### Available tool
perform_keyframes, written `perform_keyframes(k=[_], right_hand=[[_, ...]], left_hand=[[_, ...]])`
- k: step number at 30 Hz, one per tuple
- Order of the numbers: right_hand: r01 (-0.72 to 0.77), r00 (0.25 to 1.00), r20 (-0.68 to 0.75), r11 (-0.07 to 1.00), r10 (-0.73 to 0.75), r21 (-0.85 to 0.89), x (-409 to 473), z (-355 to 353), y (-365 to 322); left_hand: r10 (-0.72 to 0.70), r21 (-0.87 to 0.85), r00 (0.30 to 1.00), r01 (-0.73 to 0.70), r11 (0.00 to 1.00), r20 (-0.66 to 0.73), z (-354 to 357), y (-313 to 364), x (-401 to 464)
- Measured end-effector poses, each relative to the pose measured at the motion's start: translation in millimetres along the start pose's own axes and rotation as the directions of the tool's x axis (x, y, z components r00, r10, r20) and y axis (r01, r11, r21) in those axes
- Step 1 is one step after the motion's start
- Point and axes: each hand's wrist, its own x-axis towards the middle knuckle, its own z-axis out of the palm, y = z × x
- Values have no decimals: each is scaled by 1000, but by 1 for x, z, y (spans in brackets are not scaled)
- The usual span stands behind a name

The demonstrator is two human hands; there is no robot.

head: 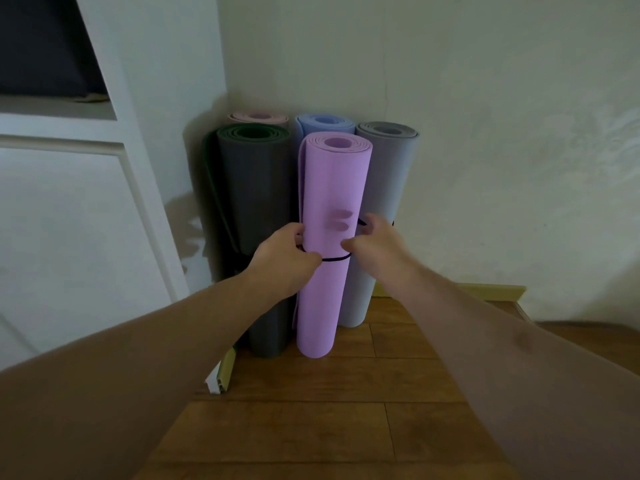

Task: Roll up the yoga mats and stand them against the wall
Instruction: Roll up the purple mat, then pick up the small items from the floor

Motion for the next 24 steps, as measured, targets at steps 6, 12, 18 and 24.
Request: perform_keyframes(k=[6,12,18,24], right_hand=[[-56,998,35,996,59,-75,-23,5,5],[-75,995,54,993,80,-86,-68,30,-7],[49,949,316,990,-4,-135,-178,91,-65],[299,764,633,937,-123,-179,-353,156,-135]], left_hand=[[-16,23,1000,16,1000,-7,-8,-5,-22],[-84,76,996,85,994,-11,-49,-30,-75],[-184,142,980,192,971,-72,-138,-52,-214],[-282,194,941,317,928,-187,-230,-87,-390]])
